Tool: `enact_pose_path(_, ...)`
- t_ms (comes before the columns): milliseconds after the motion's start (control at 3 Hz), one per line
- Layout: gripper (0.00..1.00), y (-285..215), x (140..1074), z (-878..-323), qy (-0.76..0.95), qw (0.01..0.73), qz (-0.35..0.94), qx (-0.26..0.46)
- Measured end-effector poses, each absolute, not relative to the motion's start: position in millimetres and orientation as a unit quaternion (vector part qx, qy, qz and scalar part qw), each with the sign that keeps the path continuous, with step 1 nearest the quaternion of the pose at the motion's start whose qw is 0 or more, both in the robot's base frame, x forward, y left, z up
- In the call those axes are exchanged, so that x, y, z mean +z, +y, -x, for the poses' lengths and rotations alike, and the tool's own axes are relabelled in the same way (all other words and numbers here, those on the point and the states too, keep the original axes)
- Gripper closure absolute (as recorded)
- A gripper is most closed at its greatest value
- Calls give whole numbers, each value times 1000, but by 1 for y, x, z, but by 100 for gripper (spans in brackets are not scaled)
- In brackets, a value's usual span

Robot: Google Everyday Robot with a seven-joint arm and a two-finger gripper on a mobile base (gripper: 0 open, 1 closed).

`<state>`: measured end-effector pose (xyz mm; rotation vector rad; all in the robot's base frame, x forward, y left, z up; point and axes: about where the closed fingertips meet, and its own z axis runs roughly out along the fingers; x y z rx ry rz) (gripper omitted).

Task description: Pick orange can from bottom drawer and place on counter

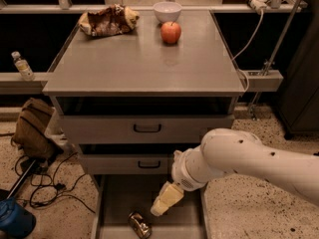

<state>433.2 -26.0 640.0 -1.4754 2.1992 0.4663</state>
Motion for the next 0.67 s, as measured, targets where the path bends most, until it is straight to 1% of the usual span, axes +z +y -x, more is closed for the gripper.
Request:
enact_pose_path(333, 0, -26, 640, -433, 797, 225, 535, 169)
enact_pose_path(667, 0, -2, 608, -437, 793, 222, 535, 188)
